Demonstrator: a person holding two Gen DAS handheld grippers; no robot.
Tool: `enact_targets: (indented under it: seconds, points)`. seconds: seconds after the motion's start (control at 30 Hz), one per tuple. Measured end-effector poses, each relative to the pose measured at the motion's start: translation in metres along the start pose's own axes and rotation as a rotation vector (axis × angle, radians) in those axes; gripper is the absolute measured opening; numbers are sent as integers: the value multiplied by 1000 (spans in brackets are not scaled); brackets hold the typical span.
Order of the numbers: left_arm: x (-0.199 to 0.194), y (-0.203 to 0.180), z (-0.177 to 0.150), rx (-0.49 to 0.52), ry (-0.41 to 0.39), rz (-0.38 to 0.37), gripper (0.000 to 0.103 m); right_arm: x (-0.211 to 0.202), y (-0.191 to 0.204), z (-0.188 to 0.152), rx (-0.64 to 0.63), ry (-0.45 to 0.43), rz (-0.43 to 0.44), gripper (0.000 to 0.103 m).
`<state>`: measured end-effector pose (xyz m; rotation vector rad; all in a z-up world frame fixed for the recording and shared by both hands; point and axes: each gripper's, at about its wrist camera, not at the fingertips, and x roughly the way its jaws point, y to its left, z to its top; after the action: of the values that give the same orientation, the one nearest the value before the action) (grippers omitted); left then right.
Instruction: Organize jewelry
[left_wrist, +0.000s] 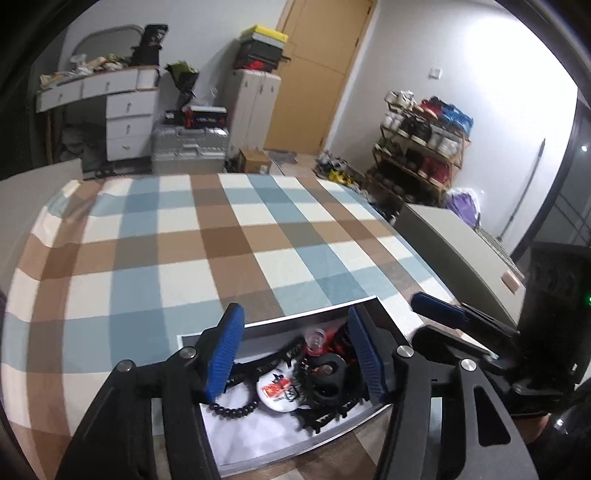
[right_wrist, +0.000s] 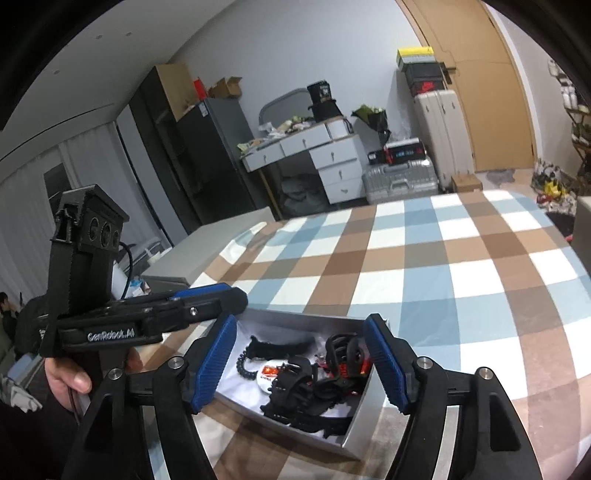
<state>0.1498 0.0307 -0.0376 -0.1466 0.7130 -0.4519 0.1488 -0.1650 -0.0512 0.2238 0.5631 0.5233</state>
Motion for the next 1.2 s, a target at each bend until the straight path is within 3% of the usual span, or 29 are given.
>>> enact_targets:
  seconds: [0.13,0.23,0.33,0.4,0.5,0.9,1.2]
  points:
    - [-15,3,-3,-23,-87,64,69,-15,10,1,-47,-72,-21,80]
    - [-34,0,-8,-23,-202,161,83,-27,20,1,-87,-143,-27,90]
    - [-50,-3,-12,-12,-320,233,88,-38,29,1,-121,-209,-35,97]
    - [-56,-5,-15,4,-377,290,102,-44,35,1,-144,-245,-50,103]
    - [-64,-10,-22,28,-456,366,102,-51,43,-1,-174,-291,-64,103]
    - [-61,-6,-47,36,-485,455,102,-61,52,-25,-248,-380,-145,103]
    - [-49,0,-65,17,-466,480,102,-45,51,-37,-298,-345,-210,103]
